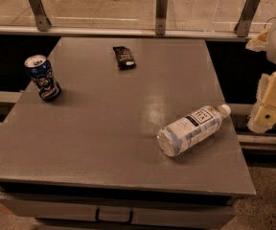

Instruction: Move rxbar chocolate near pepsi can

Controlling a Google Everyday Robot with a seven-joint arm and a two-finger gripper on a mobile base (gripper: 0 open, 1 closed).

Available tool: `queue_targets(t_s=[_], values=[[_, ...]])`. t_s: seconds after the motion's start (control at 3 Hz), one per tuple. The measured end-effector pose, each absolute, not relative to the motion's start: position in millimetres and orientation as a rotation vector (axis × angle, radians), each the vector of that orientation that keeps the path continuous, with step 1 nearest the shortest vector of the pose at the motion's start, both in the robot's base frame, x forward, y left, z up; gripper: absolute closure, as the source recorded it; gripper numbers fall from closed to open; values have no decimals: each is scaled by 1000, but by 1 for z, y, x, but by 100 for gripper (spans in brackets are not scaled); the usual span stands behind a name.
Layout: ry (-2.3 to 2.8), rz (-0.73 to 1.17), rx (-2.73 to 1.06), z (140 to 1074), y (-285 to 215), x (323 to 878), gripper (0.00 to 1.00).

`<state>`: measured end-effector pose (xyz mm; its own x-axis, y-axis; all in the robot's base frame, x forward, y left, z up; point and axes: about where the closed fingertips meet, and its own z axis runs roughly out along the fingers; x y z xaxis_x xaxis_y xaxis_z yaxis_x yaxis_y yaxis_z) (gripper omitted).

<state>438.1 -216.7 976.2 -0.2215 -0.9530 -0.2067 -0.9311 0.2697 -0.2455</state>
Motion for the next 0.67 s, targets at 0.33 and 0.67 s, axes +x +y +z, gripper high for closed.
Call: queue_targets(t_s=[0.33,0.67], values=[[2232,-99,-1725,976,-217,438,0],[2178,-65,-1713,970,-202,478,0]])
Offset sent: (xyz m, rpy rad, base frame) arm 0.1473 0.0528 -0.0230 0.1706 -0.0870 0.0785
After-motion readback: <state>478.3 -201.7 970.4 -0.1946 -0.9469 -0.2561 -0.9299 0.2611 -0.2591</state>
